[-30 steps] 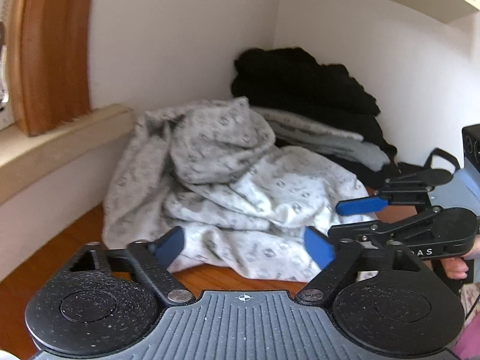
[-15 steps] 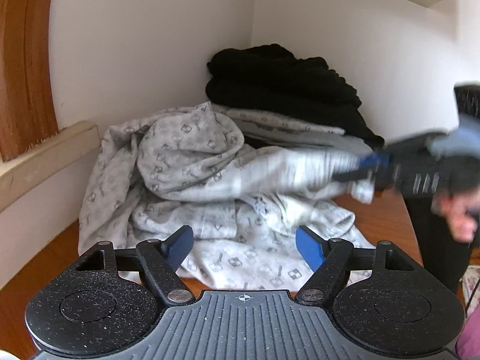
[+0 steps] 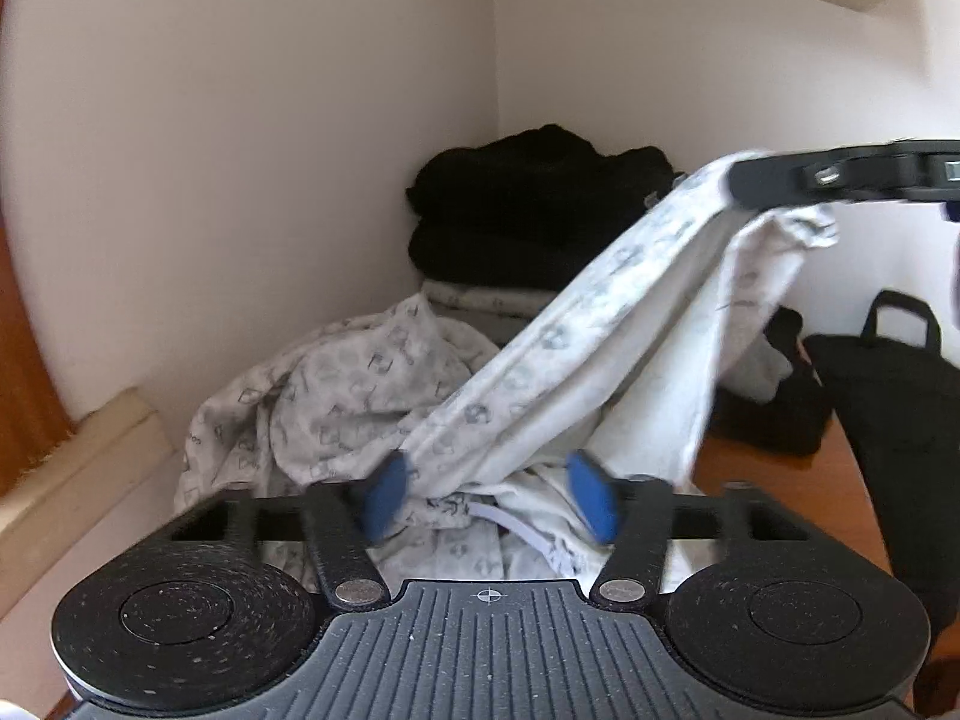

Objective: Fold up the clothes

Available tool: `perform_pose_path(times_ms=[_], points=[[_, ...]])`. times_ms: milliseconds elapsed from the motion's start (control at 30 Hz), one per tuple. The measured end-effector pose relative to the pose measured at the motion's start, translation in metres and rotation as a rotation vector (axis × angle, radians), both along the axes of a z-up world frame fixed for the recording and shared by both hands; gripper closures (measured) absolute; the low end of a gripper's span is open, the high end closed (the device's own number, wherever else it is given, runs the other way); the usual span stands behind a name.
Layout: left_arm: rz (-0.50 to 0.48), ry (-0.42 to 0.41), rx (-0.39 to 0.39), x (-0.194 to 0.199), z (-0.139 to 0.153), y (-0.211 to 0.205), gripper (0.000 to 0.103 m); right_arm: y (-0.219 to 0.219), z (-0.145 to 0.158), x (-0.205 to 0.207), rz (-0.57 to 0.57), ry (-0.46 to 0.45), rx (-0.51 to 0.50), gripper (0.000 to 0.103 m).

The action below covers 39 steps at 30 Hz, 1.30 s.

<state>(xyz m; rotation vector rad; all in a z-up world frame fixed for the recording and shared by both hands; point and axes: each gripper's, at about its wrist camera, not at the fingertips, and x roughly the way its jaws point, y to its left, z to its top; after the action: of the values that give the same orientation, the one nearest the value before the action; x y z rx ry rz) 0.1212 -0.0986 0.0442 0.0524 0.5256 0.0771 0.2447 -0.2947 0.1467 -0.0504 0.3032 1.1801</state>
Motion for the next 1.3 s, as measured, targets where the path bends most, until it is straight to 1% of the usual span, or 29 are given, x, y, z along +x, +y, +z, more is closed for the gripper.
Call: perform_pose_path(times_ms=[33, 67, 167, 233, 300, 367, 400, 433, 467, 500, 533, 600, 667, 700, 733, 767, 800, 900, 933, 1000, 1033, 1067, 1100, 1133, 1167, 1300], points=[[0.005, 0.003, 0.025, 0.004, -0.001, 0.0, 0.054, -0.002, 0.003, 0.002, -0.005, -0.004, 0.006, 0.092], [0.01, 0.007, 0.051, 0.008, -0.003, 0.001, 0.055, -0.004, 0.005, 0.003, -0.01, -0.008, 0.011, 0.092], [0.028, 0.016, 0.149, 0.018, -0.01, -0.001, 0.055, -0.012, 0.01, 0.006, -0.023, -0.024, 0.028, 0.092], [0.038, 0.02, 0.171, 0.022, -0.014, 0.0, 0.054, -0.017, 0.013, 0.008, -0.036, -0.04, 0.041, 0.092], [0.016, 0.015, 0.141, 0.022, -0.017, -0.001, 0.047, -0.021, 0.019, 0.011, -0.05, -0.053, 0.061, 0.092], [-0.015, 0.008, 0.102, 0.021, -0.019, -0.004, 0.047, -0.025, 0.026, 0.013, -0.058, -0.065, 0.075, 0.092], [-0.03, 0.004, 0.084, 0.021, -0.02, -0.005, 0.049, -0.027, 0.029, 0.015, -0.066, -0.075, 0.079, 0.092], [-0.027, 0.006, 0.086, 0.023, -0.021, -0.007, 0.06, -0.028, 0.032, 0.016, -0.069, -0.078, 0.08, 0.092], [-0.024, 0.008, 0.088, 0.024, -0.021, -0.008, 0.074, -0.029, 0.034, 0.018, -0.072, -0.081, 0.08, 0.092], [-0.021, 0.009, 0.091, 0.025, -0.022, -0.01, 0.079, -0.027, 0.034, 0.019, -0.077, -0.087, 0.08, 0.092], [-0.018, 0.011, 0.093, 0.027, -0.023, -0.011, 0.087, -0.025, 0.035, 0.019, -0.082, -0.092, 0.08, 0.092], [-0.011, 0.015, 0.097, 0.03, -0.024, -0.014, 0.087, -0.025, 0.036, 0.022, -0.083, -0.091, 0.087, 0.092], [-0.005, 0.018, 0.102, 0.032, -0.025, -0.017, 0.082, -0.028, 0.039, 0.022, -0.085, -0.093, 0.102, 0.092], [0.015, 0.007, 0.114, 0.035, -0.025, -0.017, 0.078, -0.029, 0.041, 0.021, -0.088, -0.097, 0.112, 0.092], [0.035, -0.005, 0.125, 0.038, -0.024, -0.017, 0.07, -0.03, 0.043, 0.019, -0.09, -0.102, 0.122, 0.092], [0.055, -0.016, 0.136, 0.041, -0.023, -0.017, 0.065, -0.032, 0.046, 0.018, -0.088, -0.108, 0.129, 0.092], [0.078, -0.037, 0.15, 0.042, -0.022, -0.017, 0.064, -0.034, 0.049, 0.017, -0.092, -0.114, 0.138, 0.092], [0.148, -0.101, 0.192, 0.043, -0.017, -0.016, 0.063, -0.044, 0.058, 0.015, -0.091, -0.131, 0.148, 0.092], [0.152, -0.123, 0.183, 0.042, -0.014, -0.015, 0.063, -0.047, 0.06, 0.014, -0.094, -0.138, 0.149, 0.092], [0.121, -0.098, 0.167, 0.045, -0.014, -0.013, 0.063, -0.049, 0.064, 0.017, -0.094, -0.139, 0.148, 0.092], [0.101, -0.093, 0.17, 0.045, -0.013, -0.013, 0.068, -0.05, 0.065, 0.018, -0.098, -0.141, 0.147, 0.092], [0.076, -0.09, 0.172, 0.045, -0.013, -0.014, 0.08, -0.052, 0.065, 0.019, -0.101, -0.142, 0.143, 0.092], [0.058, -0.081, 0.165, 0.044, -0.012, -0.013, 0.087, -0.055, 0.064, 0.02, -0.103, -0.139, 0.141, 0.092], [0.04, -0.072, 0.158, 0.042, -0.011, -0.012, 0.101, -0.058, 0.064, 0.021, -0.108, -0.139, 0.136, 0.092], [0.043, -0.09, 0.157, 0.033, 0.0, -0.009, 0.101, -0.059, 0.062, 0.021, -0.11, -0.139, 0.13, 0.092], [0.055, -0.16, 0.15, -0.002, 0.043, 0.001, 0.101, -0.062, 0.071, 0.019, -0.118, -0.148, 0.148, 0.092]])
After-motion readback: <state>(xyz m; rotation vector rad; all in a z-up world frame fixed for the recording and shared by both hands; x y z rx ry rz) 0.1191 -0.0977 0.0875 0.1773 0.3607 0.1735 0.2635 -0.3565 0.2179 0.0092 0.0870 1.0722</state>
